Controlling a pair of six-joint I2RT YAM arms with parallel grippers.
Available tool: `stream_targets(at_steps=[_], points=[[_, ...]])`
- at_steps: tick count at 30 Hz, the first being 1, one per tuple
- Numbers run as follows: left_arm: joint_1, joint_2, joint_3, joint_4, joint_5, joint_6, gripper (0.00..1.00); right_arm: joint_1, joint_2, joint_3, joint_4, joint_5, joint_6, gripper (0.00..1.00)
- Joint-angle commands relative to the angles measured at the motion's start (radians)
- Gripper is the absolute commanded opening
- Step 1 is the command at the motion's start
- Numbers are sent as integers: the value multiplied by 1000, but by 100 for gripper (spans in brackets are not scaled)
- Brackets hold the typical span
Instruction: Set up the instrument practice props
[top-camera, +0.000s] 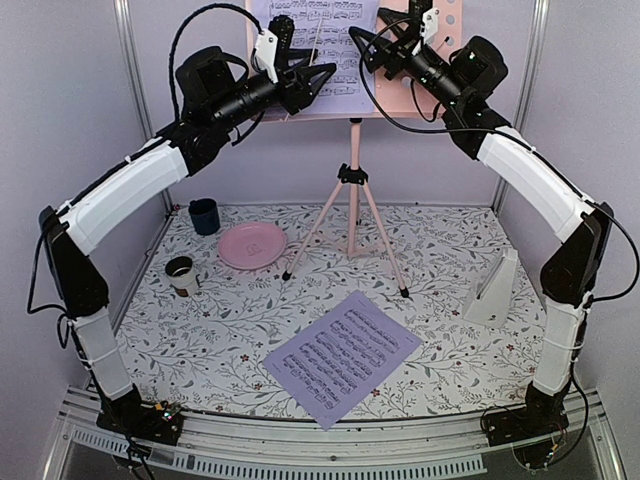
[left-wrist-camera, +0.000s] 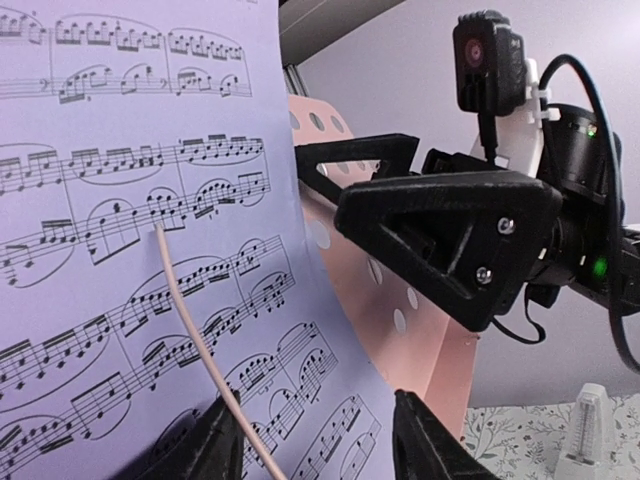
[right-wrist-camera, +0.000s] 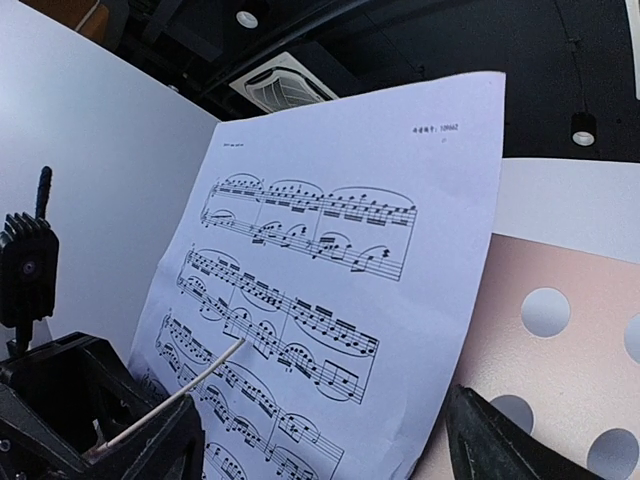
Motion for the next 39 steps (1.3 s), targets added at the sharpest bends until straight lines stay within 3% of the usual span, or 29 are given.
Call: stream_targets(at_steps=[1, 11, 17, 26, 30, 34, 39], points=[[-33, -98, -32, 33, -14, 16, 55, -2, -78, -48, 13, 25, 8, 86], [-39, -204, -114, -13, -94, -14, 74, -12, -110, -108, -4, 45, 6, 89], [-27, -325, -281, 24, -183, -53, 75, -16, -170, -176, -16, 50, 8, 90], [84, -403, -386, -46, -212, -214, 75, -43, -318, -335, -112, 84, 44, 91], [135, -402, -387, -81, -174, -267, 79, -76, -379, -401, -140, 94, 91, 92], [169, -366, -354, -95, -117, -289, 89, -90, -404, -442, -159, 90, 104, 91], [194, -298, -282, -113, -94, -299, 90, -89, -413, -475, -178, 103, 101, 91]])
